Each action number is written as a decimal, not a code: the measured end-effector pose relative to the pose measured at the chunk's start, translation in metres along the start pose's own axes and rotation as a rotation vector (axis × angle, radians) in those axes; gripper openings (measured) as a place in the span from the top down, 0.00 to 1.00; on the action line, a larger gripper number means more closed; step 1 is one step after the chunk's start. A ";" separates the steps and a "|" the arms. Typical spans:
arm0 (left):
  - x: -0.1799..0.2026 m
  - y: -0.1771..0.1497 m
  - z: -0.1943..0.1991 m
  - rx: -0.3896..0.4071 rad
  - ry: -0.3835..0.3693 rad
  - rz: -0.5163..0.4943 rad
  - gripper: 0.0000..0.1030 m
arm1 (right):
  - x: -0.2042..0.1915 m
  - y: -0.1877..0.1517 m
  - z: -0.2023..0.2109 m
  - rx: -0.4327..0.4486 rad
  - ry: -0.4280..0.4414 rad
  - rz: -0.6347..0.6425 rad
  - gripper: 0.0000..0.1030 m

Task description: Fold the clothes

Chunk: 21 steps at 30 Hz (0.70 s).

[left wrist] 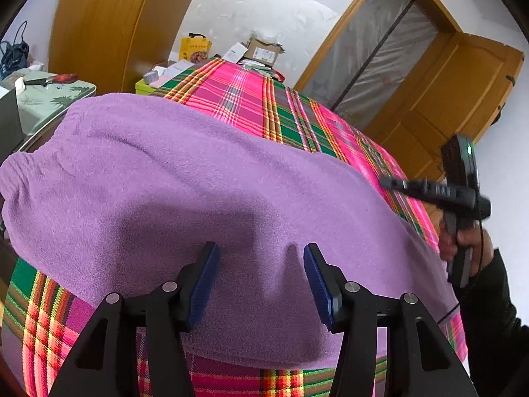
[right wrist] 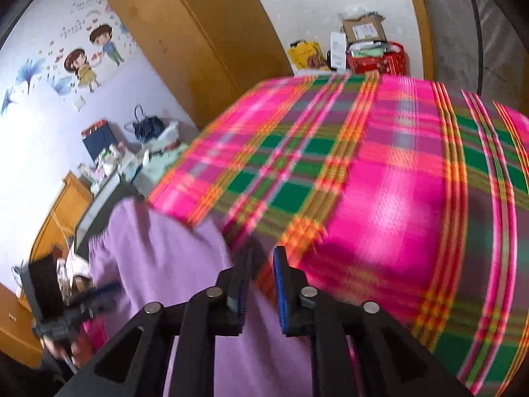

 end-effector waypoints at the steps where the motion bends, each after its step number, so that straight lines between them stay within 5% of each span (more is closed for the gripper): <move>1: 0.000 0.000 0.000 0.000 0.000 0.000 0.47 | 0.002 -0.008 0.000 -0.018 -0.010 0.014 0.84; 6: -0.001 0.001 -0.001 0.000 0.001 0.000 0.46 | 0.008 -0.037 -0.005 -0.081 -0.022 0.050 0.81; 10: -0.001 0.001 -0.002 0.001 -0.001 0.001 0.46 | 0.001 -0.038 -0.001 -0.049 -0.014 0.086 0.98; 21: -0.002 0.001 -0.001 0.002 -0.006 0.004 0.46 | 0.018 -0.034 0.003 0.012 -0.076 0.017 0.97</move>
Point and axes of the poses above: each gripper's, at about its wrist camera, not at the fingertips, and z roughly against the way its jaws point, x to its right, y to its top, the point moved 5 cm from there along -z, roughly the way its jaws point, and after that the axes turned 6 degrees about -y, right-handed, at the moved point
